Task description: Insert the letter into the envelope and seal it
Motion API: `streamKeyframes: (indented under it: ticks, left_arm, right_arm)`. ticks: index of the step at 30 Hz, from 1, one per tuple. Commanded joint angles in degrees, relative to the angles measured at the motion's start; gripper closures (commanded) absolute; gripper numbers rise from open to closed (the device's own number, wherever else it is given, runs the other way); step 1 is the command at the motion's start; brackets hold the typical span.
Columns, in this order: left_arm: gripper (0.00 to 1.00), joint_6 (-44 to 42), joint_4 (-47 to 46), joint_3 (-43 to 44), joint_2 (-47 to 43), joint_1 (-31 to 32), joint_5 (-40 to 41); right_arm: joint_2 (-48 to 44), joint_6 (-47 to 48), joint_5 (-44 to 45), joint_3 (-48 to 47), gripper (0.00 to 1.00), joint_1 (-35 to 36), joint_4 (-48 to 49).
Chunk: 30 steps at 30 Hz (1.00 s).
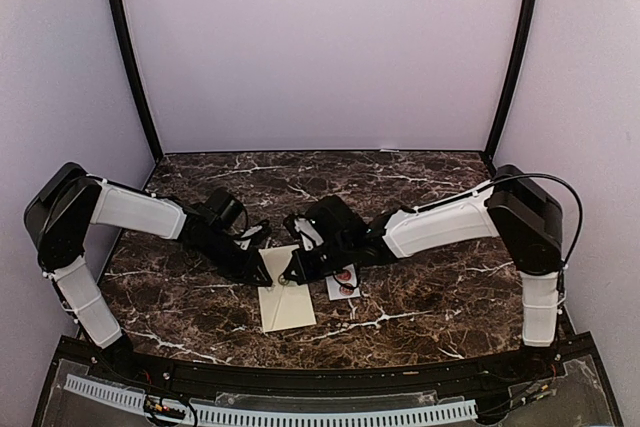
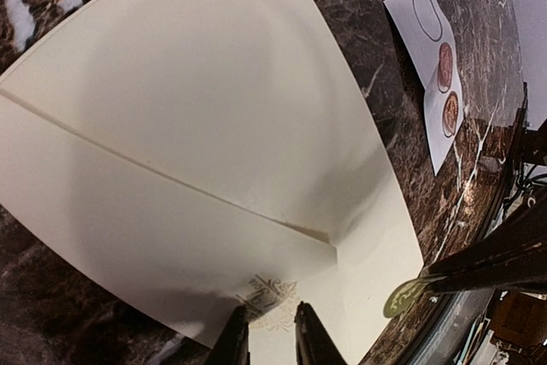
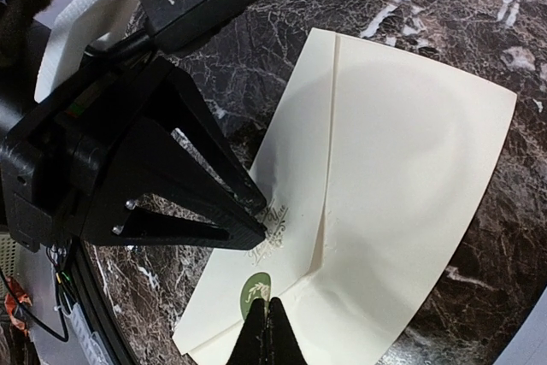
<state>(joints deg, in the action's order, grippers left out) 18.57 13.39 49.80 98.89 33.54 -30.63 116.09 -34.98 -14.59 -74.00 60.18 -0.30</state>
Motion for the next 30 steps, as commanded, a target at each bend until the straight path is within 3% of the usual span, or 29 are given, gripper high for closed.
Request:
streamKeyframes:
  ticks: [1, 30]
  left_arm:
    - [0.81, -0.7, 3.7, -0.7, 1.7, 0.9, 2.3]
    - [0.8, -0.7, 2.3, 0.3, 0.4, 1.2, 0.4]
  right_arm:
    - [2.2, 0.0, -0.5, -2.7, 1.0, 0.6, 0.9]
    - [7.6, -0.1, 2.5, -6.0, 1.0, 0.6, -3.6]
